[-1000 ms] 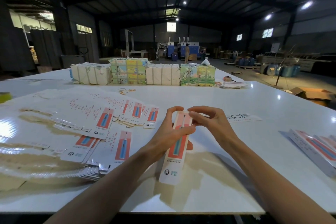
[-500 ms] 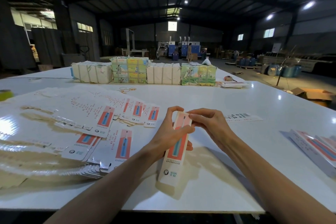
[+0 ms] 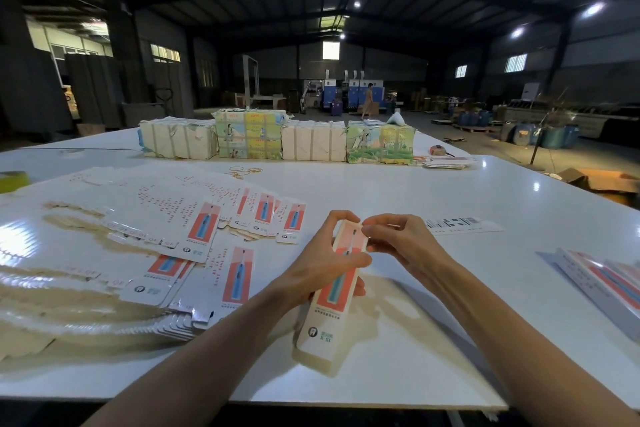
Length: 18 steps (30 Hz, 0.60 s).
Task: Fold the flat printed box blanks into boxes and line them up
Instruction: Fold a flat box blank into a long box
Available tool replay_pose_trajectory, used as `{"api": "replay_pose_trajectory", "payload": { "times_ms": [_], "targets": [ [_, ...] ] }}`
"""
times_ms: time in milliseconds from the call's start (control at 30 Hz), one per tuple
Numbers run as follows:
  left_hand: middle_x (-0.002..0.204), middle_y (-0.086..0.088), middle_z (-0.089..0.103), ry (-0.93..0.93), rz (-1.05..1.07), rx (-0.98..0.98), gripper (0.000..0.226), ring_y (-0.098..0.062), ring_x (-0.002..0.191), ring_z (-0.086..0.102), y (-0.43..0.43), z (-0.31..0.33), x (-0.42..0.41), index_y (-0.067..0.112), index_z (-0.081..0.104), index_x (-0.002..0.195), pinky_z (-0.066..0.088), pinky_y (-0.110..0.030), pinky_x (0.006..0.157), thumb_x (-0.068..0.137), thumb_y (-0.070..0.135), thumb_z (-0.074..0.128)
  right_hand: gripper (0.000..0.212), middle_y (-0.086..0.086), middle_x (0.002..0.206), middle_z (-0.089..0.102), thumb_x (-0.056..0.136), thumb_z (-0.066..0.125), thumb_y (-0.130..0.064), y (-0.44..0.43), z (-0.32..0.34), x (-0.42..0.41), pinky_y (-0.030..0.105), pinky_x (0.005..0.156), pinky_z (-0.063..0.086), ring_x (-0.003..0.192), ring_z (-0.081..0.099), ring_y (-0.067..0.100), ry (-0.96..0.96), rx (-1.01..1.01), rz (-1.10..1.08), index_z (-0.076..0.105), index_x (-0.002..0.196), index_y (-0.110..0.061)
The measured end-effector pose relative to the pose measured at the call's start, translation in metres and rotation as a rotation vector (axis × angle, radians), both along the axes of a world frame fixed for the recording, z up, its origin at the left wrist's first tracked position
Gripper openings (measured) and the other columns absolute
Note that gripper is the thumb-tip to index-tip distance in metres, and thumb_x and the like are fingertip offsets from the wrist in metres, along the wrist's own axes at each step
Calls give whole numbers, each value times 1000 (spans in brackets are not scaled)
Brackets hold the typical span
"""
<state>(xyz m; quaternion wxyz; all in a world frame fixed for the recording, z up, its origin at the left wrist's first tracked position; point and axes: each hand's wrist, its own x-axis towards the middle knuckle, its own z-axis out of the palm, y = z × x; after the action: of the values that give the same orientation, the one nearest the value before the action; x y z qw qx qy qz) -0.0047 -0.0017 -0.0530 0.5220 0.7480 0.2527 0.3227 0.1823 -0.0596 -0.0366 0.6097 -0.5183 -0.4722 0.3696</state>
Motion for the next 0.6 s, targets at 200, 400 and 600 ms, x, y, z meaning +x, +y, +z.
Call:
{"api": "replay_pose_trajectory", "payload": {
  "times_ms": [200,400,600],
  "targets": [
    [108,-4,69,29,46,57,57,-28,74,80,3,-8,4,59,43,118,67,-43,64,87,30,82,11,14,94,81,97,72,-5,1,3,0,23,75,62,89,80,27,-161,-101,35,79,97,3],
    [101,0,73,-61,65,-38,47,-31,73,80,4,-9,6,57,45,124,64,-37,58,92,44,78,14,19,96,80,95,76,-8,2,-2,-9,36,88,63,95,79,33,-21,6,-49,76,102,4],
    [103,-9,75,-108,51,-162,20,-37,81,79,4,-4,6,52,51,123,66,-45,66,104,50,58,11,15,91,80,93,80,-17,0,-3,-12,40,92,64,93,78,35,-58,41,-108,79,95,-6]
  ]
}}
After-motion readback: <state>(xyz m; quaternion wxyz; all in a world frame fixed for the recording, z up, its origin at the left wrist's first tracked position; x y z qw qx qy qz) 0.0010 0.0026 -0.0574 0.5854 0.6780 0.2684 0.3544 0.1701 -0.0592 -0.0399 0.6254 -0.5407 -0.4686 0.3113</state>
